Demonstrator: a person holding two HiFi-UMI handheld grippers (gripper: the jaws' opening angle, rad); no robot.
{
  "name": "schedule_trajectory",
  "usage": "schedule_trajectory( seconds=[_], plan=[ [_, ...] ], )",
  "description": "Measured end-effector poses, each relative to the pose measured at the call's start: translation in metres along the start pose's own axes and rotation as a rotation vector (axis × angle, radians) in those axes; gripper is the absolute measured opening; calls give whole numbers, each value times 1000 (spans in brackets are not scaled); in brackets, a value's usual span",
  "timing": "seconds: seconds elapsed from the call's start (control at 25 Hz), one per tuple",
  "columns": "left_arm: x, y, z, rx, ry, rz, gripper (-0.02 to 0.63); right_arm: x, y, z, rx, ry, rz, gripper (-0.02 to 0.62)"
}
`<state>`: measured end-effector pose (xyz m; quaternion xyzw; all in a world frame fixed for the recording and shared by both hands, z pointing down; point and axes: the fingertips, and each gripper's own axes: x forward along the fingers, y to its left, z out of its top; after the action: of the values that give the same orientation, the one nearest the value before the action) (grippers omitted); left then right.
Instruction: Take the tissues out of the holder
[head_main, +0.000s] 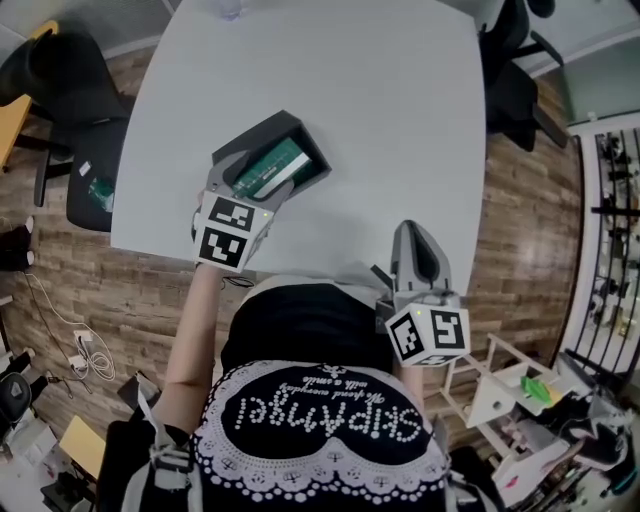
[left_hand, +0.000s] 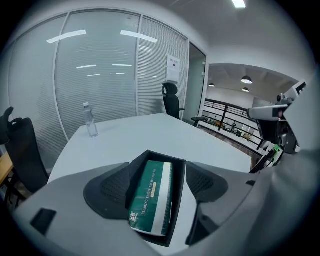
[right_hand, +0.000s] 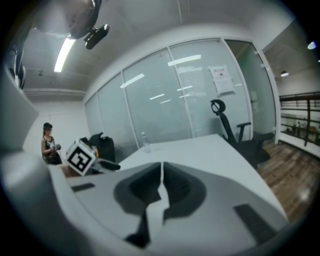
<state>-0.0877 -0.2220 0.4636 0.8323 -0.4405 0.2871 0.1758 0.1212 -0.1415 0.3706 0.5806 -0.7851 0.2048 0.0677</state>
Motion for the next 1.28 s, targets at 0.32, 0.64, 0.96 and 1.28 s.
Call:
schedule_trajectory(
  seconds=[0.32, 0.64, 0.96, 1.28],
  plan=[
    [31, -1, -16, 3, 90, -39, 357, 1, -3, 0, 12, 0, -9, 35],
    [56, 4, -37, -19, 166, -39, 358, 2, -7, -3, 18, 6, -17, 36],
    [65, 6, -53, -33, 225, -29, 359, 4, -6, -3, 21, 6, -12, 35],
    [72, 9, -62, -33, 278, -27, 359, 3, -8, -2, 22, 4, -15, 35]
  ],
)
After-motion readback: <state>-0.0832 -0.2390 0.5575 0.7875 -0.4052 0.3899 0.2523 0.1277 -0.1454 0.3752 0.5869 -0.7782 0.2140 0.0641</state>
